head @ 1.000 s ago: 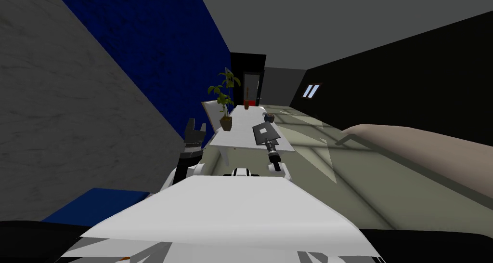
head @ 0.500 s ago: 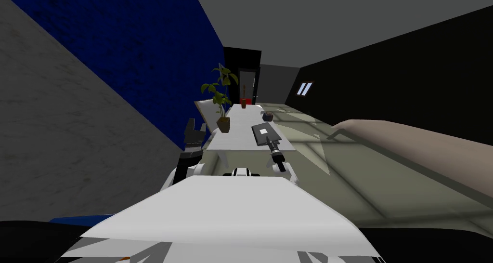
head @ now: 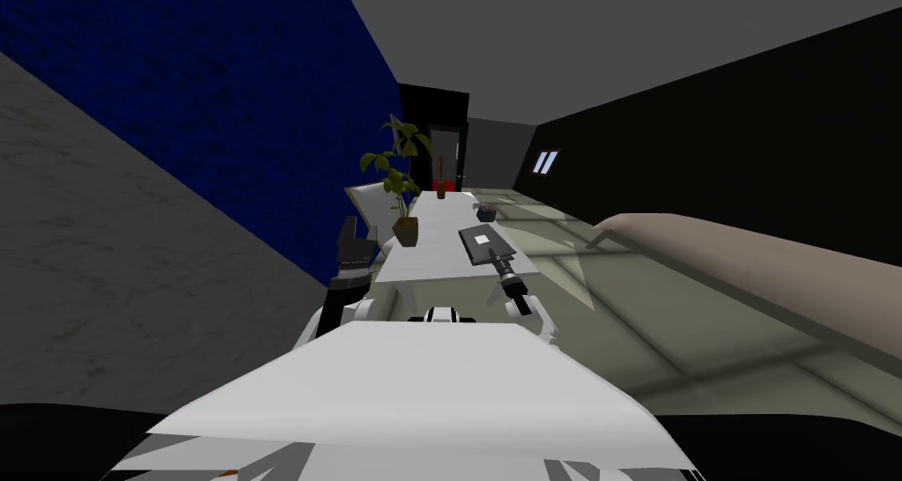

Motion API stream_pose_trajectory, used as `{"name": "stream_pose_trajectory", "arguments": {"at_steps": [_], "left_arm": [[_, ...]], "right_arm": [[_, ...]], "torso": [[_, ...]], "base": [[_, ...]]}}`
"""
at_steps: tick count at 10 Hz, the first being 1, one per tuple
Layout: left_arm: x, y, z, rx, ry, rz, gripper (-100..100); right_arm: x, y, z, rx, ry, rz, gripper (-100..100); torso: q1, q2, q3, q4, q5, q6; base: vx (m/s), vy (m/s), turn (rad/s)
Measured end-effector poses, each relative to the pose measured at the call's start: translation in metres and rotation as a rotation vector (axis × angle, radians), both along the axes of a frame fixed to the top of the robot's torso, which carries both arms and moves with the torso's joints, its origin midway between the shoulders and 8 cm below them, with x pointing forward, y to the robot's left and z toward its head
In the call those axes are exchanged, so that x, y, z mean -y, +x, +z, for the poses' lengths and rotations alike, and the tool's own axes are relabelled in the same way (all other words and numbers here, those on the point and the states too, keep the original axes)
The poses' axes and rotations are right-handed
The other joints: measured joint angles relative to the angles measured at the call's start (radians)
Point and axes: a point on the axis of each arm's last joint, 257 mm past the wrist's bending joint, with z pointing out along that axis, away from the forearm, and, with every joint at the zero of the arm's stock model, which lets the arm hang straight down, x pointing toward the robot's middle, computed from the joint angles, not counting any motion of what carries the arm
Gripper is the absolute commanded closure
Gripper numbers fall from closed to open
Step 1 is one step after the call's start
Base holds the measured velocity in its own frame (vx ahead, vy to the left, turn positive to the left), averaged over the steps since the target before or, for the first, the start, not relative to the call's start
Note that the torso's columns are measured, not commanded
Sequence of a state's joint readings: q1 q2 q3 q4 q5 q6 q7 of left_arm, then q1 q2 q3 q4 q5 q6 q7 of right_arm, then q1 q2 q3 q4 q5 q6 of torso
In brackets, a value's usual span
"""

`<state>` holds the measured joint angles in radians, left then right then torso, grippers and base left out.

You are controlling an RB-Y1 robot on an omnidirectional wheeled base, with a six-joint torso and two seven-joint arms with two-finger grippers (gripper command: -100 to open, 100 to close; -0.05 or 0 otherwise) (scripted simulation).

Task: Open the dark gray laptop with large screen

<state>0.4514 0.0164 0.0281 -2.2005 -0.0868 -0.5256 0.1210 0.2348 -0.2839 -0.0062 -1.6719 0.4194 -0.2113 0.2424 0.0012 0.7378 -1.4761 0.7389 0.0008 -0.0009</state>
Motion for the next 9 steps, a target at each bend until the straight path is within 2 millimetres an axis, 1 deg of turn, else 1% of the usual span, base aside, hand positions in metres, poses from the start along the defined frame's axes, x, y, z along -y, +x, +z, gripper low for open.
{"name": "stream_pose_trajectory", "arguments": {"at_steps": [2,3,5,6,9], "left_arm": [[0.0,0.0,0.0,0.0,0.0,0.0,0],[0.0,0.0,0.0,0.0,0.0,0.0,0],[0.0,0.0,0.0,0.0,0.0,0.0,0],[0.0,0.0,0.0,0.0,0.0,0.0,0],[0.0,0.0,0.0,0.0,0.0,0.0,0]], "right_arm": [[-0.0001,-0.0024,0.0048,-0.004,0.0,0.026,-100],[-0.0006,-0.0043,0.0074,-0.007,0.0,0.042,-100],[-0.0033,-0.008,0.0121,-0.019,0.009,0.073,-100],[-0.0031,-0.008,0.0119,-0.02,0.009,0.073,0],[-0.0033,-0.0076,0.0132,-0.017,0.009,0.074,0]], "torso": [[-0.002,0.002,0.001,0.0,0.0,0.001],[-0.001,0.002,0.001,0.001,0.0,0.002],[0.001,0.002,0.001,0.0,0.0,0.0],[-0.002,0.002,0.001,0.0,-0.001,0.0],[-0.002,0.0,0.0,-0.002,-0.002,0.001]], "base": [[0.04,0.052,-0.114],[0.061,0.092,-0.236],[0.024,0.055,-0.048],[0.004,0.007,0.001],[0.0,0.0,0.0]]}}
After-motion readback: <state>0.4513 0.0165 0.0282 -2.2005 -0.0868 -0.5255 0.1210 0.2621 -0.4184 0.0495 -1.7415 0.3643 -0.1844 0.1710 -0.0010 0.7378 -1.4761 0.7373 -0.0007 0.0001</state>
